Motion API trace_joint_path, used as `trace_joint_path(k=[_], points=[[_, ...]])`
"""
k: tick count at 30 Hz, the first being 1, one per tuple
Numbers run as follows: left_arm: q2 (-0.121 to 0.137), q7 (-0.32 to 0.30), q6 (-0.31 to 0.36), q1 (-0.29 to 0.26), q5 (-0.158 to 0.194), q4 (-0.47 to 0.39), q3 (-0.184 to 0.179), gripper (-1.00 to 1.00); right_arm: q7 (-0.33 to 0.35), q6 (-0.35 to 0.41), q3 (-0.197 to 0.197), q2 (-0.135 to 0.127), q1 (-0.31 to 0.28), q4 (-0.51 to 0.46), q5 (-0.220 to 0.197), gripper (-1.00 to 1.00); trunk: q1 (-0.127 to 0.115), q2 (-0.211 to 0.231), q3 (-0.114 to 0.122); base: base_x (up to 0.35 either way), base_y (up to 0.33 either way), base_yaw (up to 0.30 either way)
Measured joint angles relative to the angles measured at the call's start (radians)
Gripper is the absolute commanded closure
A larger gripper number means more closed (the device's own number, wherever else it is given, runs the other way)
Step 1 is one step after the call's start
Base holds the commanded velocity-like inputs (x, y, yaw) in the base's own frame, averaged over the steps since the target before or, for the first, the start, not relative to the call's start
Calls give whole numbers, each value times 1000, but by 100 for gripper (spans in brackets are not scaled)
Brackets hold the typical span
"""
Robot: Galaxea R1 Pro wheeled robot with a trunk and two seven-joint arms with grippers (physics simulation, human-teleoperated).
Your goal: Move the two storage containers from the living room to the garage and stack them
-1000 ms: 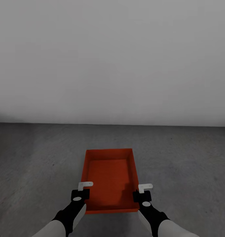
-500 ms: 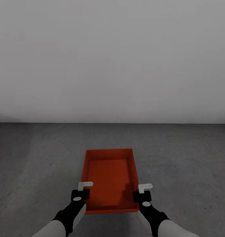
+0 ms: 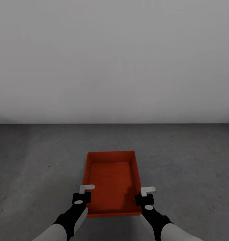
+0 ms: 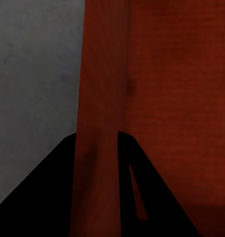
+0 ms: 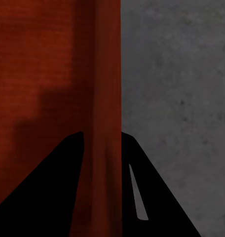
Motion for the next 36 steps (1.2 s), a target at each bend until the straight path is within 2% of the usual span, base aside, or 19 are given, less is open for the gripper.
trace_joint_path(k=[15,36], points=[[0,0,-1,0,0,0,0,100,0,-1,0,0,0,1,0,100,58,-105,-47,0,0,0],[-1,1,-1,0,0,0,0,100,0,0,0,-1,0,-1,1,100,58,-105,-47,0,0,0]])
